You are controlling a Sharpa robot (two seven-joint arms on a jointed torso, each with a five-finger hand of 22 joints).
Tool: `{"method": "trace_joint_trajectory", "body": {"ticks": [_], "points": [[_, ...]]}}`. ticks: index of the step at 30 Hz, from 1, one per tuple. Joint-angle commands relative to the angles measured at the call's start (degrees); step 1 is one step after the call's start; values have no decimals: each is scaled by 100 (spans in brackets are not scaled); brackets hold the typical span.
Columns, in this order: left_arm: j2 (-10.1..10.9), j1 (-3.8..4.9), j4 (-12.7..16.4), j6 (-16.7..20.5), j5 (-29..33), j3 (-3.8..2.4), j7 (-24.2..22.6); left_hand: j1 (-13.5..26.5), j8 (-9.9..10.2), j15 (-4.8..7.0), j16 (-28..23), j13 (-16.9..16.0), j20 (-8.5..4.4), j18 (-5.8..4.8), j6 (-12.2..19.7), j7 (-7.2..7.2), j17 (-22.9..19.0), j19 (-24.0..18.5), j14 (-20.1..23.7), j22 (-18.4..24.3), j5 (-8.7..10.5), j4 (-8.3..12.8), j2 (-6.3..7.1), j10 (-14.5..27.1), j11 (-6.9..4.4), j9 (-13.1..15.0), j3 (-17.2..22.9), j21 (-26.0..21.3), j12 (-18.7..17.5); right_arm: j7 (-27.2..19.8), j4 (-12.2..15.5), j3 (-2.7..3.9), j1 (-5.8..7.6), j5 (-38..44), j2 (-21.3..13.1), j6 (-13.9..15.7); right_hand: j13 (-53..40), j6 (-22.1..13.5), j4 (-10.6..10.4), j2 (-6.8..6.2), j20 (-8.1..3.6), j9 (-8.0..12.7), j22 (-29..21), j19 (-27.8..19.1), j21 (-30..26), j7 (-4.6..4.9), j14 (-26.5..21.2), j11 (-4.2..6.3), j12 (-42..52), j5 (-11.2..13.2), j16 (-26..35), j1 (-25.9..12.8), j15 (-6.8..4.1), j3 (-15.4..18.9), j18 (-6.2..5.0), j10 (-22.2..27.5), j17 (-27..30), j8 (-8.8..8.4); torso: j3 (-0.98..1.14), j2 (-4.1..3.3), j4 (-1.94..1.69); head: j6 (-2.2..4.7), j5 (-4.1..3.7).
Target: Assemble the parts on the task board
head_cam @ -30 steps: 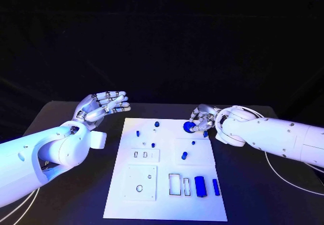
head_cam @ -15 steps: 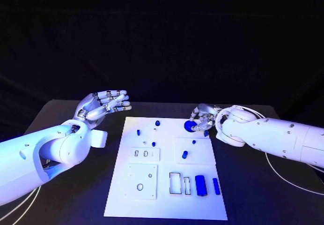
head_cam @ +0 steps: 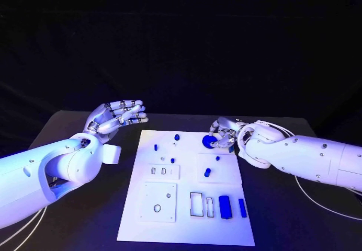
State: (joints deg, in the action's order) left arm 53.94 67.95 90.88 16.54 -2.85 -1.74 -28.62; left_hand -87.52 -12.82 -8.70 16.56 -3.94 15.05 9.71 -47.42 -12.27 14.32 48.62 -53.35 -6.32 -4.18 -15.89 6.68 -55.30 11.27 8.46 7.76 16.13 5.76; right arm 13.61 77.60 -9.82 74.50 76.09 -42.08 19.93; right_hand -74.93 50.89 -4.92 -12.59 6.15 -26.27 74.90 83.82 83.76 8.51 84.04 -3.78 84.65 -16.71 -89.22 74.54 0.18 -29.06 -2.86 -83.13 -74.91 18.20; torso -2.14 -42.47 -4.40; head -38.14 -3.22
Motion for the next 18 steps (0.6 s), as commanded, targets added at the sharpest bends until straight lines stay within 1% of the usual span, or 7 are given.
{"method": "trace_joint_trajectory", "body": {"ticks": [1,3,5,10,13,18], "points": [[-16,5,6,-111,38,-4,-61,-59,35,-16,34,3,13,79,33,-224,8,26,38,9,38,-33,7,6,18,3,2,22,-26,82,88,4,11,493,35,484,-676,60,-5,17,-7,-22,745,70,37,-8,554,1,27,32,-26,-72,-32,-28,73,-57,-1315,9,-8,4,2,2,11],[-21,5,4,-109,43,-4,-72,-59,35,-16,34,3,13,79,33,-224,8,26,38,9,38,-33,7,6,18,3,2,22,-26,116,161,6,31,589,70,597,-683,68,-6,11,-9,-24,750,73,40,-11,555,3,31,36,-27,-81,-35,-30,74,-64,-1319,11,-3,2,8,7,22],[-24,5,3,-109,45,-4,-75,-64,39,-18,33,3,15,78,39,-226,15,24,49,12,37,-33,-2,12,20,3,5,21,-36,146,221,9,51,647,98,638,-698,88,-10,-5,-13,-27,761,80,47,-18,556,10,40,42,-28,-106,-40,-33,76,-78,-1323,16,2,-3,9,13,31],[-32,5,0,-107,48,-4,-95,-64,39,-18,33,3,15,78,39,-226,15,24,49,12,37,-33,-2,12,20,3,5,21,-36,258,420,13,93,876,193,707,-708,94,-35,-6,-19,-25,771,87,54,-22,555,15,46,44,-26,-157,-47,-42,79,-90,-1316,8,4,-2,16,30,37],[-43,5,-3,-108,49,-4,-104,-76,39,-19,34,3,16,79,40,-226,20,23,54,14,34,-28,-13,12,21,4,14,21,-40,324,527,15,108,1013,314,726,-711,99,-44,-2,-21,-25,784,97,63,-24,554,17,48,44,-26,-172,-49,-48,82,-94,-1314,7,2,0,17,35,39],[-58,5,-9,-114,50,-4,-101,-76,39,-19,34,3,16,79,40,-226,20,23,54,14,34,-28,-13,12,21,4,14,21,-40,399,575,15,109,1188,568,716,-711,104,-47,8,-23,-25,778,92,58,-29,553,21,48,42,-24,-175,-51,-60,80,-96,-1307,6,4,-5,10,45,35]]}}
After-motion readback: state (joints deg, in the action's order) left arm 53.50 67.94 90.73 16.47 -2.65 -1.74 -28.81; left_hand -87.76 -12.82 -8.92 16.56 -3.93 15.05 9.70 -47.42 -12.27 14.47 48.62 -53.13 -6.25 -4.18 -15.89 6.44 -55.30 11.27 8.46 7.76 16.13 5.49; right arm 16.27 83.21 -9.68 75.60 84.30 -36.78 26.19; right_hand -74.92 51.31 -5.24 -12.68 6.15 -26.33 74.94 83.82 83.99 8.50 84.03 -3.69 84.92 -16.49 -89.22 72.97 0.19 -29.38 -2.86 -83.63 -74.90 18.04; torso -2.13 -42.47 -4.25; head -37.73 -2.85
